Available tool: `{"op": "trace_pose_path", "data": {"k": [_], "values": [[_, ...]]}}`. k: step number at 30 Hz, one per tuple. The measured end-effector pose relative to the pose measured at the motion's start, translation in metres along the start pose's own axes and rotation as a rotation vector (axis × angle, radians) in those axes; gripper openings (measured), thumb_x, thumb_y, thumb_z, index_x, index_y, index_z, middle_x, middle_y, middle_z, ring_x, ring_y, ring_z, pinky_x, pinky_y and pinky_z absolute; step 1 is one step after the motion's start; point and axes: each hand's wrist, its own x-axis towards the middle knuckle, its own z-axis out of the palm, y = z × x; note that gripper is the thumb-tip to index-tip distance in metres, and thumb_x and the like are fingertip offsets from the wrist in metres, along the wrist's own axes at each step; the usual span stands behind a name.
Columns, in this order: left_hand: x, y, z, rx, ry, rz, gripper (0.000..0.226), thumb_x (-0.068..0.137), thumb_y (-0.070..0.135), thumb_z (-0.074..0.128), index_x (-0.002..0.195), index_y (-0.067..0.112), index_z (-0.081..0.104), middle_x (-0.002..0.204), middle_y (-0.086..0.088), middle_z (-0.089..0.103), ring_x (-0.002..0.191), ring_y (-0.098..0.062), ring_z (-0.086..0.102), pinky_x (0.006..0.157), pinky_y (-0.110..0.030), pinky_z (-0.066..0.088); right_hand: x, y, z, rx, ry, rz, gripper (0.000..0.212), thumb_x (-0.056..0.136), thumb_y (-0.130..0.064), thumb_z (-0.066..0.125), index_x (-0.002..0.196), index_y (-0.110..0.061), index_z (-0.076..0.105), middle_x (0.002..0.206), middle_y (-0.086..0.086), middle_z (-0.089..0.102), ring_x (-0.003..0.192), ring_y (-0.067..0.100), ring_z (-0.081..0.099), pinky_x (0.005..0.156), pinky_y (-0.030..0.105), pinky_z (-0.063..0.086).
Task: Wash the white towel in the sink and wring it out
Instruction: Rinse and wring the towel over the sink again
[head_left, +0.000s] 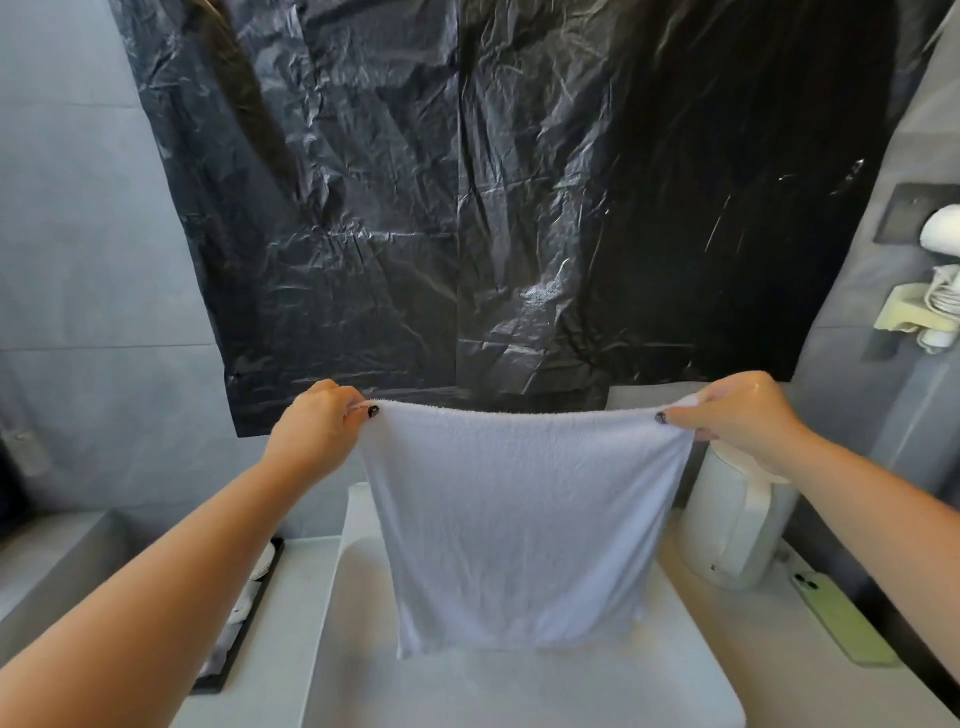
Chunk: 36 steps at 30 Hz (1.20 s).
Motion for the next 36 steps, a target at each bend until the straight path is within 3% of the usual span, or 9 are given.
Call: {"op": "trace_pose_path", "data": {"k": [4, 7, 13, 17, 21, 23, 26, 29, 36], "values": [[0.001, 0.0, 0.022, -0.201, -0.083, -0.292, 0.038, 0.099, 0.033, 0.053, 0.069, 0.009, 0.052, 0.066, -0.01, 0.053, 0.066, -0.028, 0.048, 0.059, -0.034, 0.037, 0.015, 0.014, 0.025, 0.068, -0.039, 0.142, 0.047, 0.071, -0.027, 0.086, 0.107, -0.004, 0.066, 0.107, 0.014, 0.066, 0.099, 0.032, 0.064, 0.09, 0.047, 0.055], [0.002, 0.001, 0.033, -0.49, 0.019, -0.421, 0.037, 0.098, 0.032, 0.056, 0.075, 0.003, 0.056, 0.071, -0.012, 0.052, 0.068, -0.025, 0.046, 0.063, -0.033, 0.037, 0.024, 0.011, 0.039, 0.354, 0.041, 0.216, 0.041, 0.074, -0.021, 0.085, 0.107, -0.008, 0.065, 0.108, 0.01, 0.065, 0.095, 0.028, 0.064, 0.085, 0.04, 0.056], [-0.006, 0.01, 0.008, -0.734, 0.143, -0.35, 0.033, 0.098, 0.032, 0.058, 0.101, 0.0, 0.066, 0.098, -0.019, 0.064, 0.086, -0.025, 0.059, 0.08, -0.045, 0.057, 0.015, 0.002, 0.024, 0.571, 0.03, 0.16, 0.029, 0.079, -0.019, 0.08, 0.105, -0.011, 0.068, 0.103, 0.005, 0.069, 0.094, 0.022, 0.068, 0.076, 0.034, 0.056], [-0.05, 0.007, 0.008, -0.837, 0.019, -0.356, 0.023, 0.098, 0.03, 0.059, 0.107, 0.01, 0.069, 0.103, -0.011, 0.069, 0.095, -0.021, 0.065, 0.084, -0.038, 0.058, -0.016, 0.041, 0.011, 0.602, -0.12, 0.115, 0.025, 0.078, -0.016, 0.08, 0.096, -0.002, 0.07, 0.102, 0.015, 0.073, 0.095, 0.03, 0.071, 0.093, 0.043, 0.055], [-0.104, -0.013, 0.043, -0.938, -0.131, -0.486, 0.017, 0.097, 0.02, 0.059, 0.098, 0.006, 0.069, 0.093, -0.011, 0.072, 0.088, -0.022, 0.066, 0.084, -0.039, 0.056, -0.043, 0.106, 0.027, 0.611, -0.286, 0.191, 0.047, 0.056, -0.031, 0.091, 0.084, 0.002, 0.072, 0.088, 0.014, 0.075, 0.088, 0.027, 0.073, 0.081, 0.032, 0.059], [-0.13, -0.026, 0.066, -0.958, -0.21, -0.564, 0.016, 0.097, 0.018, 0.059, 0.094, 0.005, 0.068, 0.087, -0.008, 0.072, 0.085, -0.021, 0.066, 0.083, -0.04, 0.055, -0.058, 0.135, 0.04, 0.604, -0.348, 0.279, 0.028, 0.074, -0.02, 0.079, 0.089, 0.003, 0.07, 0.09, 0.013, 0.076, 0.086, 0.023, 0.074, 0.084, 0.033, 0.059], [-0.16, -0.045, 0.096, -0.952, -0.34, -0.663, 0.02, 0.096, 0.018, 0.059, 0.094, 0.0, 0.068, 0.08, -0.007, 0.07, 0.082, -0.021, 0.064, 0.08, -0.039, 0.056, -0.074, 0.174, 0.061, 0.562, -0.373, 0.404, 0.057, 0.057, -0.027, 0.09, 0.096, 0.009, 0.069, 0.097, 0.021, 0.073, 0.093, 0.031, 0.072, 0.088, 0.041, 0.057], [-0.168, -0.056, 0.117, -0.945, -0.404, -0.735, 0.023, 0.097, 0.018, 0.059, 0.096, -0.003, 0.068, 0.079, -0.006, 0.069, 0.076, -0.018, 0.064, 0.073, -0.033, 0.056, -0.075, 0.189, 0.078, 0.531, -0.343, 0.488, 0.025, 0.079, -0.004, 0.073, 0.095, 0.014, 0.068, 0.099, 0.027, 0.071, 0.095, 0.037, 0.069, 0.084, 0.038, 0.056], [-0.115, -0.071, 0.174, -0.802, -0.192, -0.805, 0.019, 0.093, 0.029, 0.067, 0.094, 0.011, 0.07, 0.089, -0.007, 0.07, 0.082, -0.025, 0.067, 0.084, -0.042, 0.058, -0.016, 0.184, 0.134, 0.311, -0.192, 0.356, 0.024, 0.08, -0.02, 0.078, 0.073, 0.002, 0.071, 0.08, 0.011, 0.068, 0.081, 0.024, 0.065, 0.088, 0.046, 0.056]]}}
